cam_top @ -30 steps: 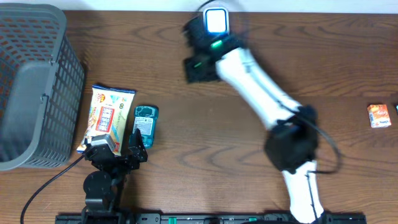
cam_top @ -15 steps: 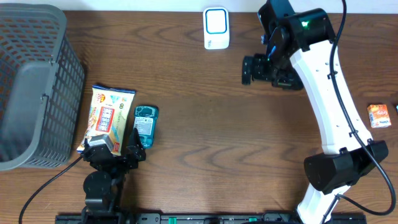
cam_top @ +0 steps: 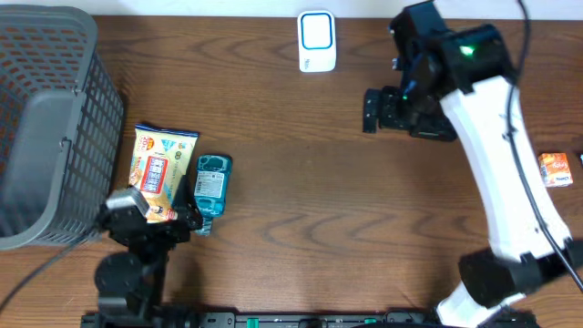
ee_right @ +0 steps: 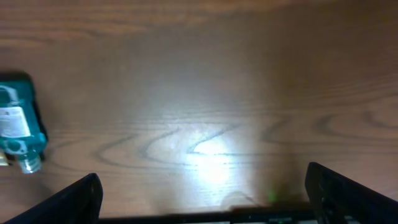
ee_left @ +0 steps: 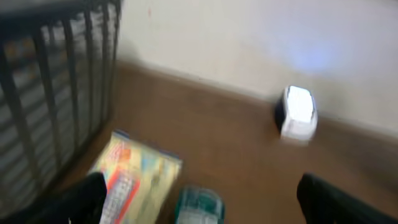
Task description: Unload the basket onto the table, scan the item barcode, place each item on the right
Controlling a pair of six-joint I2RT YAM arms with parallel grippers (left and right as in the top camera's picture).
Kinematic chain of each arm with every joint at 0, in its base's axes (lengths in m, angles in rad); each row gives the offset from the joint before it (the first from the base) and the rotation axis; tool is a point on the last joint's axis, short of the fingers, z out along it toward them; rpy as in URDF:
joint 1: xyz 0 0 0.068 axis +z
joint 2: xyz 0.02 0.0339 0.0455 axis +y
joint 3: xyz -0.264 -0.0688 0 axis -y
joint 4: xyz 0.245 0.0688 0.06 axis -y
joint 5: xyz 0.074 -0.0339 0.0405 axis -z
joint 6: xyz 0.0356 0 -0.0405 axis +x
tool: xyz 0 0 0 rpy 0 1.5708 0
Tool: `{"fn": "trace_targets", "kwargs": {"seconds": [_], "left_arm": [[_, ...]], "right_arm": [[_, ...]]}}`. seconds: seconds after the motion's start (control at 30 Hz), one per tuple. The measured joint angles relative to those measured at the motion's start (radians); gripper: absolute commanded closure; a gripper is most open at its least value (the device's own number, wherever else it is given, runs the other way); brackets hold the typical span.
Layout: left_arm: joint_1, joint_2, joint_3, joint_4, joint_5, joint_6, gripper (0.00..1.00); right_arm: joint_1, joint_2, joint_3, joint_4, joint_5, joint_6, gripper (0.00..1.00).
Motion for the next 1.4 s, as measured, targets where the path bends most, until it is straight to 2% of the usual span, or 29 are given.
{"fn": "trace_targets", "kwargs": {"seconds": [0.1, 0.17, 0.37, 0.6, 0.73, 1.0, 1.2, 1.3, 1.37, 1.4], "left_arm": [[0.000, 0.220, 0.137, -0.170, 0.064, -0.001, 0.02], [0.000, 0.388, 0.209, -0.231, 0.123, -0.002, 0.02], [0.000, 0.749, 0.286, -0.240, 0.254, 0.035, 0.02], [0.000, 1.030, 0.286, -0.212, 0.269, 0.104, 0.02], [0.000, 1.096, 0.286, -0.174, 0.224, 0.114, 0.02], [0.000, 1.203, 0.286, 0.021, 0.159, 0.118, 0.02], [-0.003, 1.311, 0.286, 0.007, 0.152, 0.118, 0.01], [-0.019, 1.315, 0.286, 0.008, 0.148, 0.116, 0.07], [-0.036, 1.315, 0.286, 0.014, 0.148, 0.121, 0.18], [-0.050, 1.315, 0.286, 0.018, 0.148, 0.119, 0.20]], "right_arm": [[0.000, -0.033, 0.002, 0.001, 0.017, 0.000, 0.01], [0.001, -0.037, -0.002, 0.003, 0.024, 0.000, 0.01], [0.001, -0.035, -0.093, 0.021, 0.049, 0.000, 0.01], [0.001, -0.035, -0.306, 0.151, 0.053, 0.000, 0.01], [0.001, -0.029, -0.420, 0.244, 0.018, 0.000, 0.01], [0.001, -0.023, -0.584, 0.391, -0.133, 0.008, 0.01], [0.001, -0.023, -0.607, 0.395, -0.167, 0.011, 0.01], [0.001, -0.023, -0.607, 0.404, -0.172, 0.011, 0.01], [0.001, -0.023, -0.607, 0.407, -0.173, 0.011, 0.01], [0.001, -0.023, -0.607, 0.407, -0.174, 0.012, 0.01]]}}
